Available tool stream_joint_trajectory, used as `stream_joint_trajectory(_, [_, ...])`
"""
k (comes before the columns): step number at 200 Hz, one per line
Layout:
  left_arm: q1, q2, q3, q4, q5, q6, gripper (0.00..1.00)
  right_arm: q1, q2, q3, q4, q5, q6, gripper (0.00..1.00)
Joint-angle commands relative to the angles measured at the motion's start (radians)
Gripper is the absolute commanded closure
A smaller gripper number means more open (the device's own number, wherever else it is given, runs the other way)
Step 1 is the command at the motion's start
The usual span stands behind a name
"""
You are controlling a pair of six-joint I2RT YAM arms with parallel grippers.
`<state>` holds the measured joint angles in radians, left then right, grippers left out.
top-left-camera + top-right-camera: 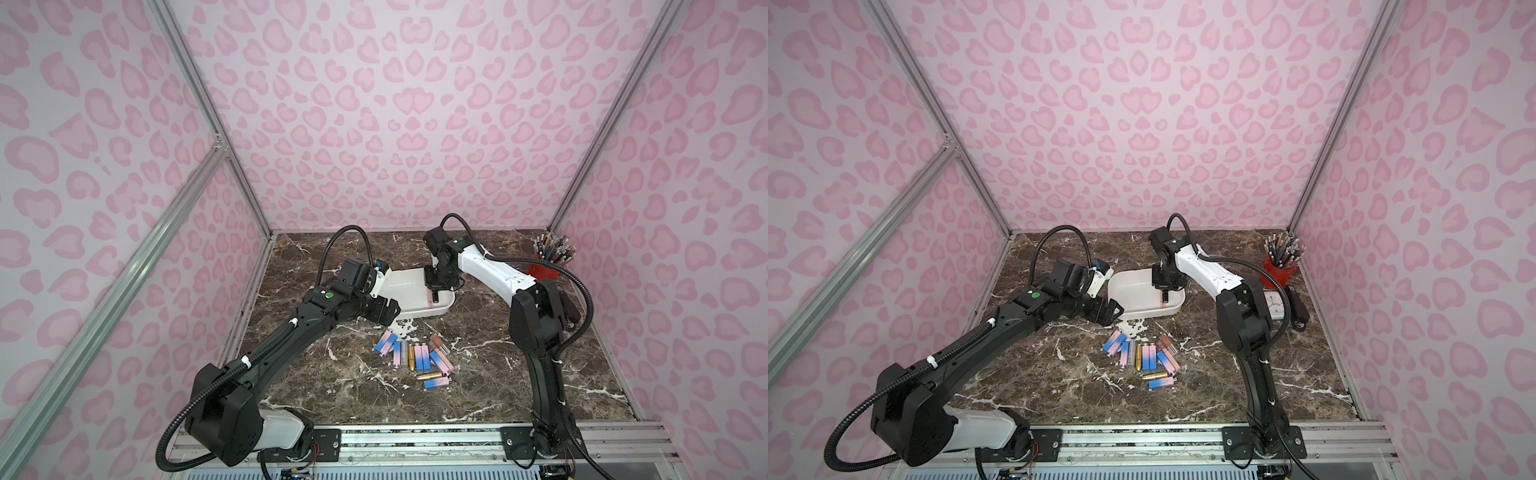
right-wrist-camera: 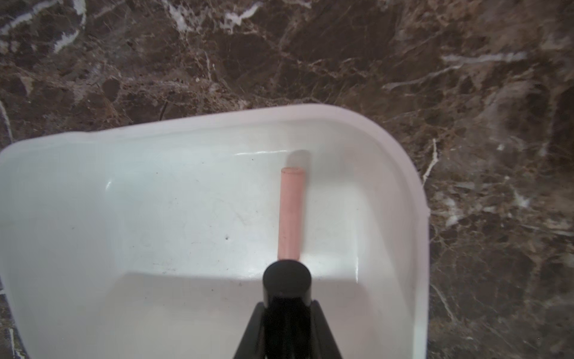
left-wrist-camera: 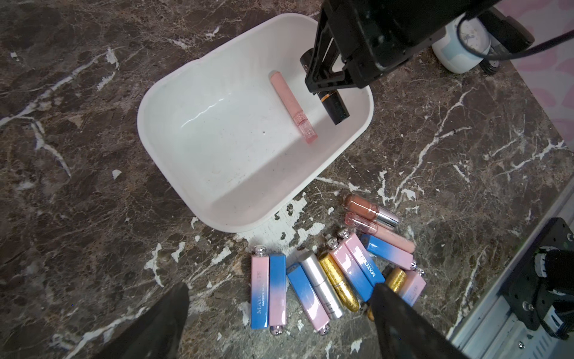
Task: Put the lipstick into the storage box
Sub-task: Place the lipstick in the storage box, then pick up the lipstick at the center of the board.
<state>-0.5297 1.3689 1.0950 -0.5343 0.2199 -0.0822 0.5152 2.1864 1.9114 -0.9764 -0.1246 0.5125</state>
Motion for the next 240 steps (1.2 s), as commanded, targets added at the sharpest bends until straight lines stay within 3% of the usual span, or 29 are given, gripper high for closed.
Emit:
stream_joint_trajectory(1, [0.003,0.002,0.009,-0.025,-0.009,0.019,0.06,-0.004,0.027,0.004,0.014,-0.006,-0.015,0.83])
stream_joint_trajectory(72, [0.007,0.001,0.003,-0.031,-0.007,0.010,0.06,-0.030,0.079,0.004,0.025,0.005,-0.035,0.80])
stream_joint_trajectory(96, [0.007,0.002,0.005,-0.030,-0.005,0.009,0.06,-0.035,0.074,0.002,0.034,0.008,-0.044,0.70])
stream_joint_trajectory(145, [0.007,0.006,0.009,-0.028,0.000,0.001,0.06,-0.037,0.023,-0.007,0.033,0.016,-0.065,0.63])
stream_joint_trajectory(187, [0.007,0.002,0.009,-0.020,0.002,-0.013,0.06,-0.028,-0.110,-0.074,0.010,0.038,-0.084,0.63])
stream_joint_trajectory(240, [0.007,-0.008,-0.011,0.003,0.026,-0.045,0.06,0.016,-0.357,-0.339,0.020,0.045,-0.083,0.65])
